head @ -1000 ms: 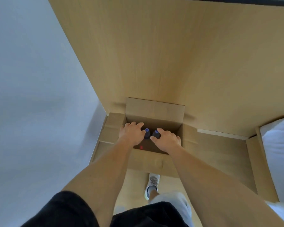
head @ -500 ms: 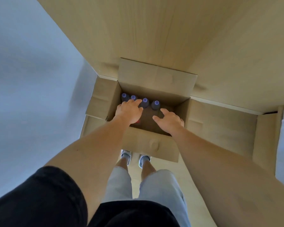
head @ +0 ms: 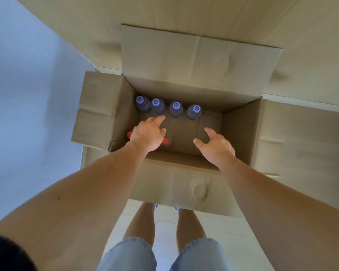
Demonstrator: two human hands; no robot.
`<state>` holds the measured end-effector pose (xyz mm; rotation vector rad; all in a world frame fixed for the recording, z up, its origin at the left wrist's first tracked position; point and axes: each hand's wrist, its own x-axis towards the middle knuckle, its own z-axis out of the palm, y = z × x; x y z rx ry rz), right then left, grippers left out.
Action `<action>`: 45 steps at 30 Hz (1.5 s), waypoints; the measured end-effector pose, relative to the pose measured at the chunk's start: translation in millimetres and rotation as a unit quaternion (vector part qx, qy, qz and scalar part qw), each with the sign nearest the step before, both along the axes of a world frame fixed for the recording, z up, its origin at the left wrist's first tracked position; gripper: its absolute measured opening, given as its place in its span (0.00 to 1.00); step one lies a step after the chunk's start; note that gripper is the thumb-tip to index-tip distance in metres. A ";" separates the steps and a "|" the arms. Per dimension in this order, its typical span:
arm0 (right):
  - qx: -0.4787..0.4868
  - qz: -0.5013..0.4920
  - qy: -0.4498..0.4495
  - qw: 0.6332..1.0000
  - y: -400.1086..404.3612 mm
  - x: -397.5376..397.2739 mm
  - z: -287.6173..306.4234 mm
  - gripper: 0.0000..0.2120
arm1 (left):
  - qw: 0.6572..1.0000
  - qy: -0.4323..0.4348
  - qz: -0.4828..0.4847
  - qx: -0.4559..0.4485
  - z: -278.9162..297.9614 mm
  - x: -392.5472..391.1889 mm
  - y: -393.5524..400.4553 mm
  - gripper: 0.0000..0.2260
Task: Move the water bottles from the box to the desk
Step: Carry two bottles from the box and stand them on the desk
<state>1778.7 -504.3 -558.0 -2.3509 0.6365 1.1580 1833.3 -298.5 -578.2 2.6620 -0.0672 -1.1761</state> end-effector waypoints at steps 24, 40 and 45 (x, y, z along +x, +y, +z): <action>0.068 -0.193 -0.198 0.959 -13.9 68.4 -273.1 0.38 | 0.941 -0.084 0.264 -0.195 -278.5 51.0 -47.4 0.35; 0.219 -0.347 -0.154 0.899 -31.0 49.5 -236.6 0.33 | 0.908 0.014 0.317 -0.275 -223.8 41.4 -40.0 0.25; 0.322 -0.388 -0.095 0.858 -48.3 33.7 -155.5 0.27 | 0.878 0.089 0.348 -0.316 -141.9 37.2 -35.5 0.26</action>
